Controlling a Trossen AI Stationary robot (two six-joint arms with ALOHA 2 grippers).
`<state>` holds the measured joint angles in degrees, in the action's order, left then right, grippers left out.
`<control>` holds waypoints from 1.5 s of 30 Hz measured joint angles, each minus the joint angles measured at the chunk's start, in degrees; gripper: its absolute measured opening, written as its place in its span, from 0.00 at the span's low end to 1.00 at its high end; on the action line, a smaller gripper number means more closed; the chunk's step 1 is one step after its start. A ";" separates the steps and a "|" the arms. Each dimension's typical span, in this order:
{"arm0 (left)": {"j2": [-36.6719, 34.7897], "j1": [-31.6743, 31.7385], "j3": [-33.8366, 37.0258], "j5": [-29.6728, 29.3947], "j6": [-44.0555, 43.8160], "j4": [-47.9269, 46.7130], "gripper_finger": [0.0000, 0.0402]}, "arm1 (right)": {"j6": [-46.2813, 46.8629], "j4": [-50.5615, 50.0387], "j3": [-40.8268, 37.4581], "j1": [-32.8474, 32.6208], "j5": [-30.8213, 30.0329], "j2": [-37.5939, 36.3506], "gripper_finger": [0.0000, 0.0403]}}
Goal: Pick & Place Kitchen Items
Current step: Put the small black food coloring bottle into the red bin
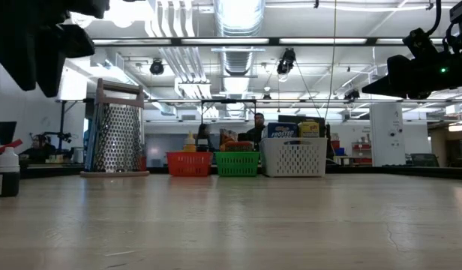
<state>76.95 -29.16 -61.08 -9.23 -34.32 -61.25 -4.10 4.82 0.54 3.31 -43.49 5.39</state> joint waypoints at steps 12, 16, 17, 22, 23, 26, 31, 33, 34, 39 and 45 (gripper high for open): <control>-0.06 -2.47 7.71 1.23 -3.89 8.81 0.41 | 0.00 -0.01 0.01 0.00 0.00 0.00 0.02; -0.06 -2.68 10.72 1.88 -3.74 12.55 0.41 | 0.00 -0.02 0.01 0.00 -0.01 0.01 0.02; -0.06 -2.68 11.51 2.30 -3.82 13.08 0.41 | 0.00 0.00 0.00 -0.02 0.00 0.00 0.02; -0.09 -3.08 14.83 3.27 -4.85 16.62 0.41 | 0.00 -0.02 0.01 -0.01 0.00 0.01 0.02; -0.09 -3.14 15.34 3.32 -5.00 17.30 0.41 | 0.00 0.00 0.00 -0.02 0.00 0.00 0.02; -0.13 -3.16 16.56 3.37 -5.42 18.84 0.41 | 0.00 0.00 0.00 -0.01 0.00 0.00 0.02; -0.13 -3.16 19.18 3.41 -5.59 22.43 0.41 | 0.00 0.00 0.01 -0.01 0.00 -0.01 0.02; -0.13 -3.16 20.18 3.70 -5.65 23.71 0.41 | 0.00 0.00 0.00 0.00 -0.01 0.01 0.02; -0.13 -3.16 20.38 3.71 -5.65 24.07 0.41 | 0.00 0.00 0.00 0.00 0.01 -0.01 0.02; -0.13 -3.16 20.43 3.67 -5.40 24.87 0.41 | 0.00 -0.02 0.00 0.00 -0.02 0.00 0.02; -0.09 -2.96 21.25 3.62 -5.38 25.80 0.41 | 0.00 0.00 0.00 -0.02 -0.02 0.01 0.02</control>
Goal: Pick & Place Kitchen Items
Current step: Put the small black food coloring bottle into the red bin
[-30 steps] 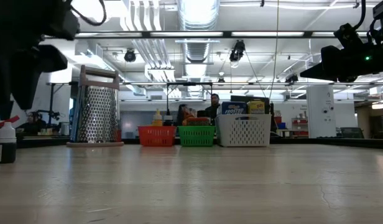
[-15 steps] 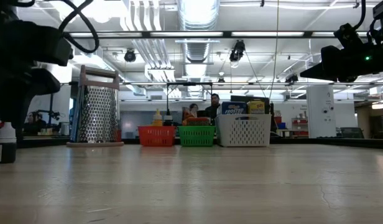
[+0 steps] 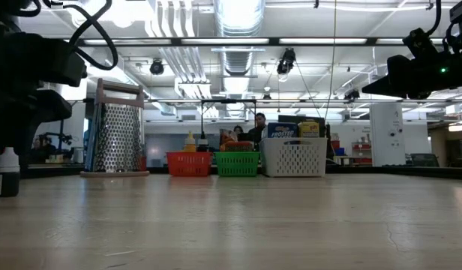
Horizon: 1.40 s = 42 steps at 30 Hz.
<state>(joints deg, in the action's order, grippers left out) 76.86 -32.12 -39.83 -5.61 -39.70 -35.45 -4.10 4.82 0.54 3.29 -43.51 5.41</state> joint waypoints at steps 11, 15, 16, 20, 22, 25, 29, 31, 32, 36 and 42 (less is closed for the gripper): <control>0.02 1.25 0.92 -0.39 -0.15 1.48 0.36 | 0.00 0.00 0.00 0.01 0.02 -0.02 0.02; 0.04 1.84 1.17 -0.46 -0.22 1.48 0.31 | 0.00 0.00 0.00 0.02 0.00 -0.02 0.02; 0.04 1.98 1.30 -0.46 -0.25 1.47 0.30 | 0.00 0.00 0.01 0.01 0.02 -0.02 0.02; 0.04 2.10 1.59 -0.44 -0.73 1.45 0.26 | 0.00 0.00 0.00 0.01 0.01 -0.01 0.02; 0.04 2.10 1.61 -0.44 -0.90 1.45 0.25 | 0.00 0.00 0.01 0.01 0.01 -0.02 0.02; 0.04 2.10 1.59 -0.41 -0.92 1.45 0.24 | 0.00 0.00 0.01 0.01 0.00 -0.02 0.02; 0.04 2.14 1.55 -0.30 -1.11 1.43 0.24 | 0.00 0.00 0.00 0.02 0.00 -0.02 0.02; 0.04 2.30 1.54 -0.24 -1.24 1.41 0.24 | 0.00 0.00 0.02 0.01 0.02 0.00 0.02; 0.04 2.48 1.50 0.05 -1.27 1.39 0.24 | 0.00 0.00 0.00 0.00 0.01 -0.01 0.02; 0.04 3.90 0.71 0.57 -1.23 0.88 0.24 | 0.00 0.00 0.02 0.00 0.00 -0.02 0.02; 0.07 8.22 -1.28 0.70 1.16 0.80 0.24 | 0.00 0.00 0.00 0.02 0.00 -0.01 0.02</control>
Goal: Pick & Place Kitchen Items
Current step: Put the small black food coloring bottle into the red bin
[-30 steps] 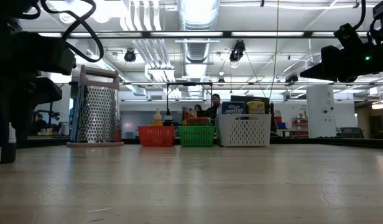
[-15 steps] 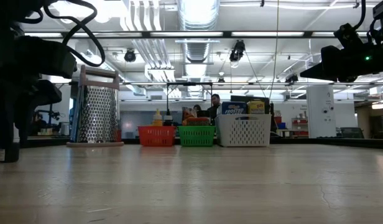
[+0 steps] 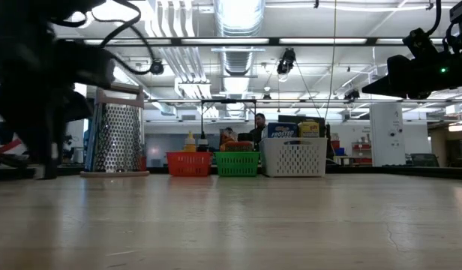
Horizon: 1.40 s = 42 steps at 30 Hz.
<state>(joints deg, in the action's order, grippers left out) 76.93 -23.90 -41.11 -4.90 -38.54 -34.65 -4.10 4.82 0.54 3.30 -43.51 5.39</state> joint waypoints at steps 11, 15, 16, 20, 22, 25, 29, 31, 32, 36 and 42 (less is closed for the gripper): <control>0.00 14.35 -7.01 0.11 4.39 -0.27 0.24 | 0.00 0.00 0.00 -0.01 0.00 0.01 0.02; 0.00 20.83 -9.73 0.53 7.70 -0.52 0.24 | 0.00 0.00 0.01 0.01 0.02 -0.01 0.02; 0.03 22.46 -10.54 0.69 8.63 -0.59 0.24 | 0.00 0.00 0.00 0.01 0.01 0.00 0.02; 1.30 29.06 -14.94 3.30 12.53 -1.99 0.24 | 0.00 0.00 0.00 0.01 0.00 0.01 0.02; 3.21 32.39 -18.04 4.70 14.87 -3.87 0.24 | 0.00 0.00 0.00 -0.02 0.01 0.01 0.02; 7.98 37.23 -24.16 5.53 17.00 -9.49 0.24 | 0.00 -0.02 0.02 -0.01 0.02 0.01 0.02; 13.11 41.23 -31.49 5.40 17.79 -15.94 0.24 | 0.00 0.00 0.00 0.01 0.00 -0.01 0.02; 14.52 42.31 -33.90 4.45 18.16 -15.63 0.24 | 0.00 -0.01 0.00 0.01 0.01 0.02 0.02; 15.03 42.82 -34.99 3.61 18.14 -15.67 0.24 | 0.00 0.00 0.01 0.01 0.01 0.01 0.02; 16.89 45.44 -38.89 0.53 17.60 -15.47 0.24 | 0.00 0.00 0.02 0.00 0.00 -0.01 0.02; 18.94 49.29 -41.71 -2.61 10.33 -15.27 0.24 | 0.00 -0.01 0.00 0.01 0.01 -0.01 0.02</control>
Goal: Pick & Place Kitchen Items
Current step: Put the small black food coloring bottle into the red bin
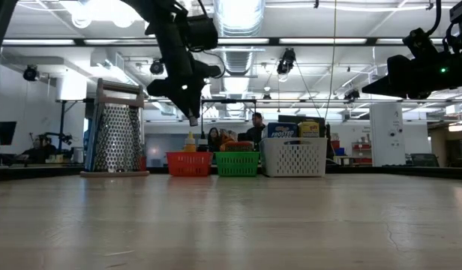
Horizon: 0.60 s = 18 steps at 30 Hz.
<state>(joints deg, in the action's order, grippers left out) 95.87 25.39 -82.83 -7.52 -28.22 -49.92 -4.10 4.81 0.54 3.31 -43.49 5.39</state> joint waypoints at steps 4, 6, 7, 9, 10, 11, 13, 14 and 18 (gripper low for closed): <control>1.21 1.76 -0.06 -1.16 -3.45 1.45 0.24 | 0.00 0.01 0.00 0.00 -0.01 0.02 0.02; 1.84 2.20 0.02 -1.94 -4.02 2.54 0.24 | 0.00 0.01 0.00 -0.01 0.01 0.01 0.02; 2.10 2.31 0.02 -2.08 -4.82 2.94 0.24 | 0.00 0.01 0.02 0.00 -0.01 0.02 0.02; 2.62 2.40 0.02 -3.27 -7.93 2.80 0.24 | 0.00 0.01 0.01 0.00 0.01 0.01 0.02; 2.70 2.42 0.02 -4.09 -9.97 2.81 0.24 | 0.00 0.01 0.00 0.00 0.00 0.01 0.02; 2.70 2.42 0.06 -4.80 -12.18 2.84 0.24 | 0.00 -0.01 0.00 0.00 0.00 0.00 0.02; 2.65 2.42 0.37 -6.24 -16.37 2.79 0.24 | 0.00 0.01 0.01 0.00 0.00 0.01 0.02; 2.65 2.44 0.45 -6.51 -16.90 2.76 0.24 | 0.00 0.01 0.00 -0.02 0.00 0.00 0.02; 2.65 3.04 0.40 -6.52 -16.74 2.85 0.24 | 0.00 0.00 0.00 -0.02 0.00 0.02 0.02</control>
<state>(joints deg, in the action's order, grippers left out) 98.52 28.43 -82.42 -14.04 -44.96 -47.07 -4.10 4.81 0.54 3.29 -43.50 5.41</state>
